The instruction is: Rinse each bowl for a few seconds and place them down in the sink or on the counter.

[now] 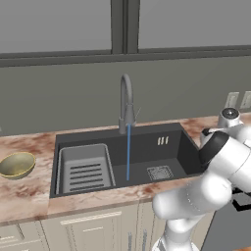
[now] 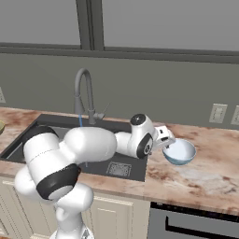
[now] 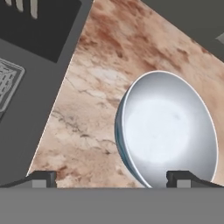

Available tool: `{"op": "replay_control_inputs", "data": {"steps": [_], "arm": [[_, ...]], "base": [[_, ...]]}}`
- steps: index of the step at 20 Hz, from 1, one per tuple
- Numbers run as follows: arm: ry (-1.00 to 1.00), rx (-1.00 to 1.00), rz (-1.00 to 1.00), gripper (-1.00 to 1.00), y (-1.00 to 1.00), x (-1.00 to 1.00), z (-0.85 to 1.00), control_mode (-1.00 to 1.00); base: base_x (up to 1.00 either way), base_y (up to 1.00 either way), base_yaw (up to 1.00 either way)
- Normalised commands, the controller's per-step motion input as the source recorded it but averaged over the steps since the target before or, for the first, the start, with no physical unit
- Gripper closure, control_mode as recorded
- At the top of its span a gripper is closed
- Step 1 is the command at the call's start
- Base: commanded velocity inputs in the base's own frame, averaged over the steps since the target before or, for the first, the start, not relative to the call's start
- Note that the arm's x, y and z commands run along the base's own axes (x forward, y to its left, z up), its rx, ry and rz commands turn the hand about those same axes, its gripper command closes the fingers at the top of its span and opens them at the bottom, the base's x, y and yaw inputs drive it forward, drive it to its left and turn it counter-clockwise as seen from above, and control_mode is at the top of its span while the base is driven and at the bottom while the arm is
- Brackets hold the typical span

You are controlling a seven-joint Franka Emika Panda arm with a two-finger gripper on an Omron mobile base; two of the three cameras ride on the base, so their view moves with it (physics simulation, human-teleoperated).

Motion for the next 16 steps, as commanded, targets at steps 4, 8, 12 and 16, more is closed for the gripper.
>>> {"op": "replay_control_inputs", "data": {"steps": [4, 8, 12, 16], "arm": [[0.0, 0.0, 0.03, -1.0, -0.08, 0.15, -0.11, -1.0], [0.0, 0.0, 0.03, -1.0, -0.09, 0.16, -0.1, -1.0], [0.0, 0.0, 0.04, -1.0, -0.15, 0.16, -0.08, -1.0], [0.0, 0.0, 0.04, -1.0, -0.15, 0.15, -0.09, -1.0]], "base": [[0.0, 0.0, 0.0], [0.0, 0.0, 0.0], [0.0, 0.0, 0.0], [0.0, 0.0, 0.0]]}}
